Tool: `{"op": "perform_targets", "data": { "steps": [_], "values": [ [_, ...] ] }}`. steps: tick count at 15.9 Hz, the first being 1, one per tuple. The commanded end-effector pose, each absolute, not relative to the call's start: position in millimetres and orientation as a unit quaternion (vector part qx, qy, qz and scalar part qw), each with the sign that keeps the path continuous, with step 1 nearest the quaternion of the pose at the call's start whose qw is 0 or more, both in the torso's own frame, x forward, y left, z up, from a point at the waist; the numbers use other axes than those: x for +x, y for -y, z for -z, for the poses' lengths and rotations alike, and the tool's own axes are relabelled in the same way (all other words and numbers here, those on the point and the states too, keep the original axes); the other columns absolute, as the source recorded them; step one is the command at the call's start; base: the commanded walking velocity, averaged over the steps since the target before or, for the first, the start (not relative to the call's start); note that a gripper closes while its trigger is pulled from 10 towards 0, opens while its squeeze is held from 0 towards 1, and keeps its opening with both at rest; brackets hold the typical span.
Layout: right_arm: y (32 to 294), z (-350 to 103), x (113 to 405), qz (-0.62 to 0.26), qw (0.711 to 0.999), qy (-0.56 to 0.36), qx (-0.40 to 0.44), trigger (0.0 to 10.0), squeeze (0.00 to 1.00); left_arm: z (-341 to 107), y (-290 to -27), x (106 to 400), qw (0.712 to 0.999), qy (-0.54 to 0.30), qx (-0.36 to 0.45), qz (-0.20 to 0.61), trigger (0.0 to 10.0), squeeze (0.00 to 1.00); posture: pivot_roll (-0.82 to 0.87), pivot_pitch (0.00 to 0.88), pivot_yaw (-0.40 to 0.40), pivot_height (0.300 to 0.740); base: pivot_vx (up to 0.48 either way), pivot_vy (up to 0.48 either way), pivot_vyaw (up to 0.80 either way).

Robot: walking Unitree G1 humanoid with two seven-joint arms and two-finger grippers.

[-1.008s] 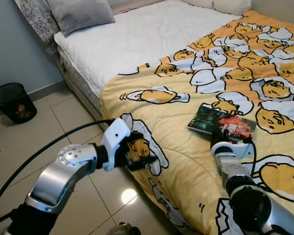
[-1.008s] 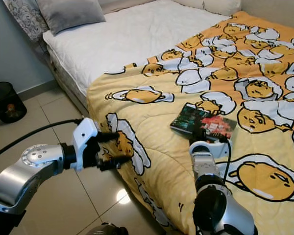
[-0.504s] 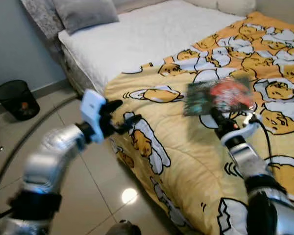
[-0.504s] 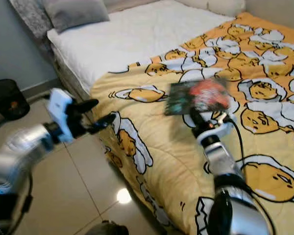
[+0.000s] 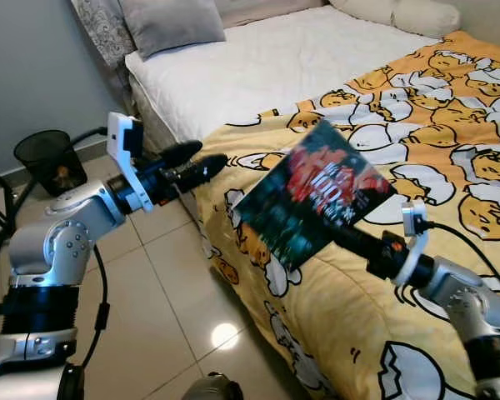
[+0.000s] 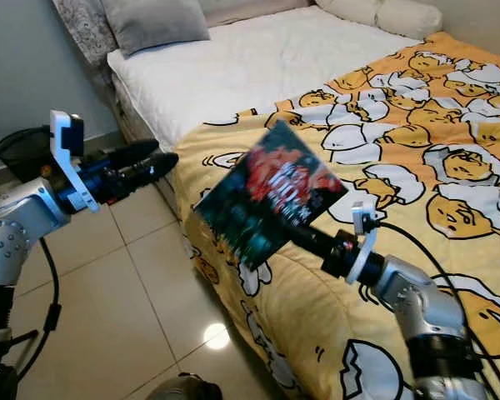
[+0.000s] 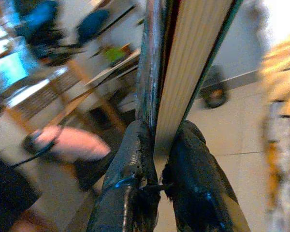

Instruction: Clean up the room

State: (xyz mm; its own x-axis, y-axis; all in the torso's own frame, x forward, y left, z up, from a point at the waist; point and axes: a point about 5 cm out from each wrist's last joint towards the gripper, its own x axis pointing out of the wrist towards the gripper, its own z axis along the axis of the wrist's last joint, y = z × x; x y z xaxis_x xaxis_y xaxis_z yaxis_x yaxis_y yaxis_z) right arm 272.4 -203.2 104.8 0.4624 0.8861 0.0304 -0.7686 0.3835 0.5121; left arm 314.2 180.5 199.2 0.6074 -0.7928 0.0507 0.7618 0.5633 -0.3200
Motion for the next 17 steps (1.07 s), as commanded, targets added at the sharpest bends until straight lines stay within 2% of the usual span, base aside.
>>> {"op": "perform_targets", "data": {
  "steps": [1,2,3,4,7,8,9,13,17],
  "values": [
    [197.5,-120.1,269.0,-0.551,0.798,-0.108,0.220,0.0,0.00,-193.0,-180.5,313.5,0.870,-0.077,-0.163,0.459,10.0,0.00,-0.04,0.000,0.082,0.740,0.000,0.000,0.00],
    [193.9,-125.5,264.0,-0.580,0.780,-0.107,0.209,0.0,0.00,-183.3,-177.1,311.9,0.856,-0.106,-0.171,0.475,10.0,0.00,-0.05,0.000,0.085,0.740,0.000,0.000,0.00],
    [188.9,-131.1,258.1,-0.613,0.758,-0.109,0.194,0.0,0.00,-171.2,-169.1,307.8,0.830,-0.142,-0.194,0.503,10.0,0.00,-0.05,0.000,0.085,0.740,0.000,0.000,0.00],
    [186.9,-131.6,256.6,-0.620,0.753,-0.113,0.188,0.0,0.00,-168.4,-164.8,305.5,0.821,-0.150,-0.201,0.514,10.0,0.00,-0.05,0.000,0.085,0.740,0.000,0.000,0.00],
    [179.9,-133.3,250.8,-0.640,0.736,-0.127,0.181,0.0,0.00,-162.5,-147.3,287.8,0.758,-0.188,-0.220,0.584,10.0,0.00,-0.05,0.000,0.082,0.740,0.000,0.000,0.00],
    [178.4,-134.9,248.7,-0.647,0.729,-0.128,0.184,0.0,0.00,-157.0,-146.3,284.3,0.746,-0.203,-0.221,0.594,5.3,0.00,-0.05,0.000,0.080,0.740,0.000,0.000,0.00],
    [178.1,-135.3,248.0,-0.649,0.726,-0.129,0.184,0.0,0.00,-155.5,-146.4,282.7,0.741,-0.208,-0.224,0.598,0.0,0.00,-0.05,0.000,0.079,0.740,0.000,0.000,0.00],
    [179.0,-131.3,249.6,-0.648,0.727,-0.143,0.178,0.0,0.00,-150.0,-152.1,275.5,0.732,-0.257,-0.232,0.587,0.0,0.00,-0.04,0.000,0.079,0.740,0.000,0.000,0.00],
    [179.7,-129.1,246.3,-0.651,0.722,-0.154,0.176,0.0,0.00,-152.6,-155.4,271.3,0.742,-0.256,-0.207,0.585,0.0,0.00,-0.04,0.000,0.081,0.740,0.000,0.000,0.00]
  ]
}}
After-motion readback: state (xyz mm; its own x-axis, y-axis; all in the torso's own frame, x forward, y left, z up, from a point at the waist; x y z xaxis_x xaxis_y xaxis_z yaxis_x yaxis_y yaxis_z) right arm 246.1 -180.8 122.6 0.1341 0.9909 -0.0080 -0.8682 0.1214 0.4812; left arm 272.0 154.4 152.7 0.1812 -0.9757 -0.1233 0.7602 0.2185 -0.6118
